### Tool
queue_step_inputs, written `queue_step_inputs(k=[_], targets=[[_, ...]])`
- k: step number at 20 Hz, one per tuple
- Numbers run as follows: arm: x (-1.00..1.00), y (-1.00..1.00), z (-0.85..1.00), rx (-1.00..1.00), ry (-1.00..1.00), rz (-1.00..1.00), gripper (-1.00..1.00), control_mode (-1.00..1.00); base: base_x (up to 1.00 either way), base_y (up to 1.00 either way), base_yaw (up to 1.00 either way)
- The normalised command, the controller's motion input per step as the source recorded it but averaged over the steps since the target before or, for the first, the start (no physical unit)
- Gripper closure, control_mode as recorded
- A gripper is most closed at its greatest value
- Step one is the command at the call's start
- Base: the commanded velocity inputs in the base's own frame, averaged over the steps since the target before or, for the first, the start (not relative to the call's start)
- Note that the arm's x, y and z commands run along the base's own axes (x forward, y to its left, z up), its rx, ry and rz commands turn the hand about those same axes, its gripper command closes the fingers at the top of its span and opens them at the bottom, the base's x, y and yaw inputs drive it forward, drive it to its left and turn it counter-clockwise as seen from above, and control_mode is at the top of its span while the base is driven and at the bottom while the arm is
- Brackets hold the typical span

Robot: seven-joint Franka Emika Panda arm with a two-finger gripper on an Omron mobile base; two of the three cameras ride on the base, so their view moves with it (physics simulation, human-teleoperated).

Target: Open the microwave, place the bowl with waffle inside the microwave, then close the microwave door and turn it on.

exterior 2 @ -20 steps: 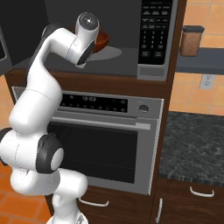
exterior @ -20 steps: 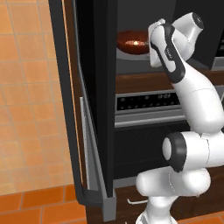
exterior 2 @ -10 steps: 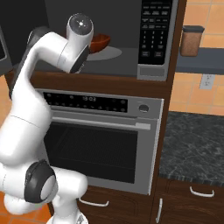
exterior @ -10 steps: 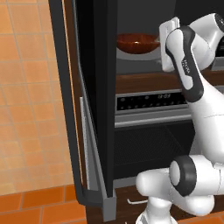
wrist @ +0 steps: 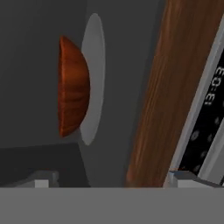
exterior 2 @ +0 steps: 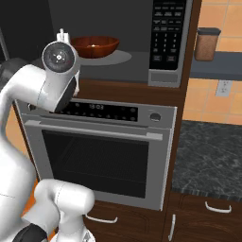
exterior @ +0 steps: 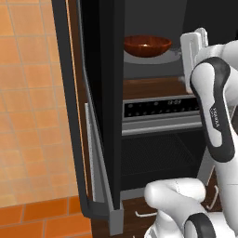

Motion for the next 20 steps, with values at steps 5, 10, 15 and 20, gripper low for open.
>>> queue_step_inputs(k=[5,10,15,20], targets=[[-0.97,0.17,0.00,-0.27,-0.10,0.08,-1.00,-1.00,0.00,0.00,0.00],[-0.75,0.15,-0.12,-0.33,-0.09,0.20,-1.00,-1.00,0.00,0.00,0.00],[-0.45,0.59,-0.37,-0.40,-0.13,0.06,-1.00,-1.00,0.00,0.00,0.00],[-0.01,0.47,-0.34,-0.34,-0.16,-0.01,-1.00,-1.00,0.00,0.00,0.00]])
